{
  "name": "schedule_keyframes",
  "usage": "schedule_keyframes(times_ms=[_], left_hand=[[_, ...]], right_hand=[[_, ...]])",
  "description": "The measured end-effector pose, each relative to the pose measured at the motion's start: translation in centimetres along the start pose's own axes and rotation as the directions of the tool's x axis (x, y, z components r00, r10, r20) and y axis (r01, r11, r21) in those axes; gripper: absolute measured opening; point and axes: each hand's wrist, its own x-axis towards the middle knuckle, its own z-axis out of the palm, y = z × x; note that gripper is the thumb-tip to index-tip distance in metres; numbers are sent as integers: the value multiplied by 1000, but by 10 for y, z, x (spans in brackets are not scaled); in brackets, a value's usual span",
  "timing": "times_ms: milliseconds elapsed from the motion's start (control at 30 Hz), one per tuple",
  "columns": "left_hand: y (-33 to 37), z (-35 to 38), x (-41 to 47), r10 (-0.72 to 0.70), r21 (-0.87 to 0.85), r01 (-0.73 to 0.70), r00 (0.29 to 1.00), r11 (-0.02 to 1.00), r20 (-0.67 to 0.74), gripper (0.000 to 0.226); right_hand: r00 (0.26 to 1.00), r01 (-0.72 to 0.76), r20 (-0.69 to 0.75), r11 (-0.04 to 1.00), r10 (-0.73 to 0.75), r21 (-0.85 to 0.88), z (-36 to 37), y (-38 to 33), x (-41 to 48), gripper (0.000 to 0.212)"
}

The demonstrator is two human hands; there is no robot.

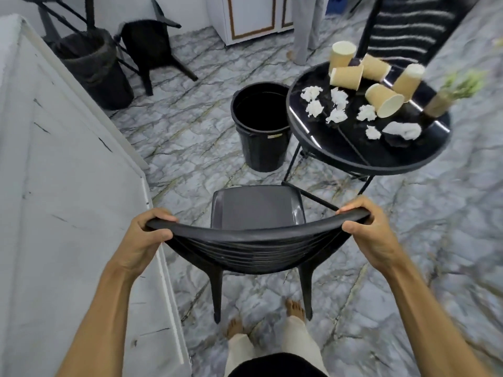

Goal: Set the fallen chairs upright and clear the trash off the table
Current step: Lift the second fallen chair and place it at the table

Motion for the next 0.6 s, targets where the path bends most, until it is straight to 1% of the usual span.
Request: schedule_keyframes(times_ms=[100,167,267,367,400,467,600], left_hand=[[10,2,24,-9,24,7,994,1000,109,44],[13,7,39,-24,29,19,985,999,168,48],[14,18,61,-35,46,24,965,999,261,42],[11,32,84,-67,55,52,943,997,325,23],[10,38,90,-77,58,61,936,996,343,20],[6,49,104,-101,87,74,924,993,368,29],[4,70,125,-134,108,97,895,989,425,30]], right_hand=[[992,35,-123,999,-35,-2,2,3,-28,21],[977,61,-204,998,-58,10,3,5,-45,20],[947,83,-313,996,-74,13,4,6,-67,20],[911,100,-405,995,-81,28,1,6,-84,24],[899,102,-430,995,-82,23,-1,5,-88,27],[880,94,-469,996,-81,4,-6,3,-93,29],[859,109,-503,994,-96,-4,-16,3,-100,22]])
